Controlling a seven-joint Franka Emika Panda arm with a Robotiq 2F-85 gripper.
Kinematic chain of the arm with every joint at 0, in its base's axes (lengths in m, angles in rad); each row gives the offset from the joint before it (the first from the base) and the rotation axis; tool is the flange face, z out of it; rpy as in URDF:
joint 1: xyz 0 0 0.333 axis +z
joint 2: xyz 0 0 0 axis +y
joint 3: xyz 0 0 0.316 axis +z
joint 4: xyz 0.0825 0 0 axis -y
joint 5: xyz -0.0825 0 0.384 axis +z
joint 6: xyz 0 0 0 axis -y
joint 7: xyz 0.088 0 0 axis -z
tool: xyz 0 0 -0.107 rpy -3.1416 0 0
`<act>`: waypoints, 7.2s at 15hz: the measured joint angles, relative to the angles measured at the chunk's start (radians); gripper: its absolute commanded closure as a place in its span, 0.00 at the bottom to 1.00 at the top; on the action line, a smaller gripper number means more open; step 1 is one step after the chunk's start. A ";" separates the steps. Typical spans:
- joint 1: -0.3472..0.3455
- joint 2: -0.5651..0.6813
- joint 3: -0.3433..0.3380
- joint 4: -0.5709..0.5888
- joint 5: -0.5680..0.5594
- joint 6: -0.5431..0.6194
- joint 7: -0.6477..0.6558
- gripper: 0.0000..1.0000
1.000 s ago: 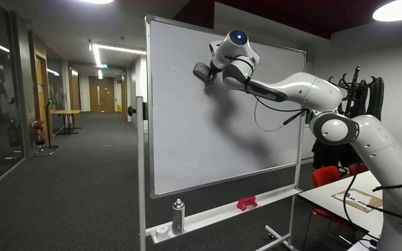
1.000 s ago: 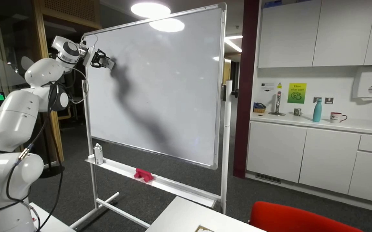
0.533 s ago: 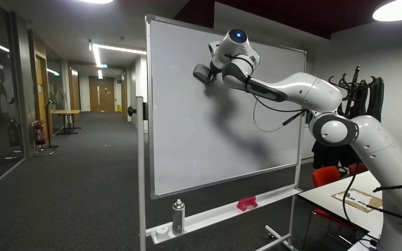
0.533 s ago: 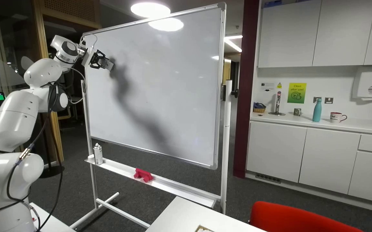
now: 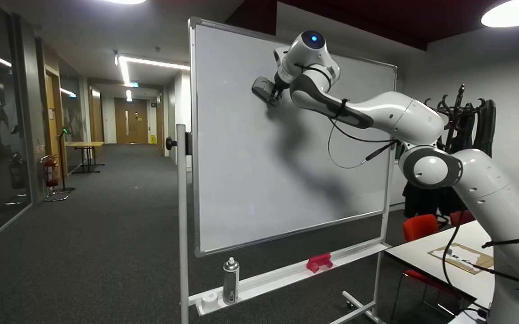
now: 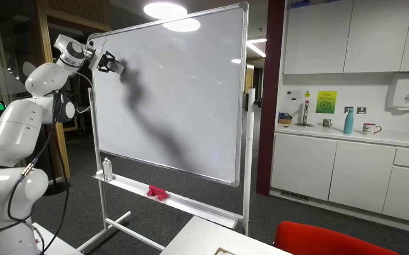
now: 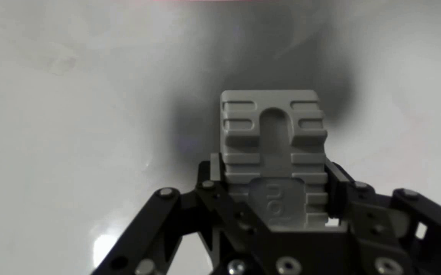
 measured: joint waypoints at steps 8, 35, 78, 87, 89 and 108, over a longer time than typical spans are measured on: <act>0.002 -0.001 -0.068 0.041 0.000 0.056 -0.002 0.65; 0.010 0.022 -0.137 0.039 0.009 0.068 -0.002 0.65; 0.272 -0.034 -0.168 0.057 0.130 -0.375 0.514 0.65; 0.264 -0.061 -0.171 0.056 0.139 -0.444 0.666 0.40; 0.265 -0.055 -0.171 0.056 0.139 -0.444 0.666 0.40; 0.368 -0.115 -0.168 0.058 0.206 -0.723 0.803 0.65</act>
